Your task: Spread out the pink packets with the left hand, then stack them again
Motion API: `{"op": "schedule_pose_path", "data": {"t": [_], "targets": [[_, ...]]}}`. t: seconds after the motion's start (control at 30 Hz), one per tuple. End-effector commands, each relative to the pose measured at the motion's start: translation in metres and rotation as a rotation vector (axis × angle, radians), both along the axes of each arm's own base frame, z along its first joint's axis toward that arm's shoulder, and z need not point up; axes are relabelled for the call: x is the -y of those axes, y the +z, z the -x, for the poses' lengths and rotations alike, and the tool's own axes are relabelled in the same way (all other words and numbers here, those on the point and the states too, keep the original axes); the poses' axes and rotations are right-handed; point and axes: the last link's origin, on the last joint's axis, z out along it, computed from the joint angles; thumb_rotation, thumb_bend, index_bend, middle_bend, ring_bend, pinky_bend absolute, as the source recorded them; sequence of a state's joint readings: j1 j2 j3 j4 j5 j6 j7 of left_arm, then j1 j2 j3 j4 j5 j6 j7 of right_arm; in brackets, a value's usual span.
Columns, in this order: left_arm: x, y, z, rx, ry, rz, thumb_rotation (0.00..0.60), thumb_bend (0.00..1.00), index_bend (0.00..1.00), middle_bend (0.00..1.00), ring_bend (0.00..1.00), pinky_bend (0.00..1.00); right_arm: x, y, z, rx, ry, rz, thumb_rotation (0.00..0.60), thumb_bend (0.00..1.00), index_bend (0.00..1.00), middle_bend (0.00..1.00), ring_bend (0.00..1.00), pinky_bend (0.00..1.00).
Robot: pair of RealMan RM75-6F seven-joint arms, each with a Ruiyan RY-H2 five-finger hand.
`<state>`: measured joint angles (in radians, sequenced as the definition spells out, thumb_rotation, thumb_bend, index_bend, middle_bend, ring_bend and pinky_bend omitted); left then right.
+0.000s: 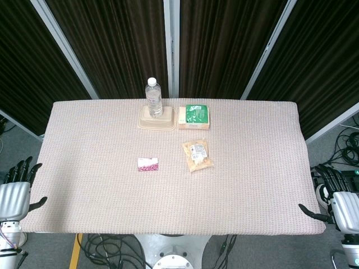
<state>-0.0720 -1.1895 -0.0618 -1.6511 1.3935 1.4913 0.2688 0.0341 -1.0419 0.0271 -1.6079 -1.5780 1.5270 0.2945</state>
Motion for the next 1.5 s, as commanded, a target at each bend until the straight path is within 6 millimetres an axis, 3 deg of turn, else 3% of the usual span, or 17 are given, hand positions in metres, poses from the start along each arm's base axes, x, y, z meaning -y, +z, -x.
{"op": "schedule_pose_path", "data": {"t": [0.03, 0.7, 0.77, 0.83, 1.03, 1.23, 1.5], "targets": [[0.000, 0.000, 0.000, 0.000, 0.000, 0.002, 0.600, 0.05, 0.22, 0.13, 0.07, 0.14, 0.000, 0.000, 0.000, -0.001, -0.001, 0.002, 0.490, 0.06, 0.09, 0.05, 0.00, 0.00], [0.000, 0.000, -0.001, 0.006, -0.023, 0.028, 0.600, 0.05, 0.22, 0.13, 0.07, 0.16, -0.003, 0.003, 0.000, 0.000, 0.002, 0.016, 0.491, 0.06, 0.09, 0.06, 0.00, 0.00], [-0.008, 0.001, -0.004, 0.033, -0.069, 0.015, 0.600, 0.05, 0.23, 0.18, 0.13, 0.29, -0.002, 0.003, -0.001, -0.001, 0.008, 0.016, 0.487, 0.06, 0.09, 0.06, 0.00, 0.00], [-0.016, -0.001, -0.006, 0.063, -0.114, 0.028, 0.600, 0.07, 0.25, 0.32, 0.30, 0.54, -0.001, 0.003, -0.001, 0.000, 0.012, 0.016, 0.488, 0.06, 0.09, 0.05, 0.00, 0.00], [-0.048, -0.011, -0.016, 0.109, -0.219, 0.157, 0.600, 0.20, 0.27, 0.55, 0.59, 0.83, 0.002, 0.002, -0.004, -0.001, 0.023, 0.013, 0.492, 0.06, 0.09, 0.06, 0.00, 0.00], [-0.086, -0.035, -0.035, 0.091, -0.328, 0.307, 0.600, 0.34, 0.27, 0.74, 0.79, 0.95, 0.003, 0.002, -0.006, -0.009, 0.024, 0.010, 0.492, 0.06, 0.09, 0.06, 0.00, 0.00], [-0.129, -0.079, -0.056, 0.023, -0.370, 0.496, 0.600, 0.48, 0.27, 0.85, 0.86, 0.99, 0.006, -0.001, -0.006, -0.018, 0.010, -0.003, 0.487, 0.06, 0.09, 0.06, 0.00, 0.00]]}}
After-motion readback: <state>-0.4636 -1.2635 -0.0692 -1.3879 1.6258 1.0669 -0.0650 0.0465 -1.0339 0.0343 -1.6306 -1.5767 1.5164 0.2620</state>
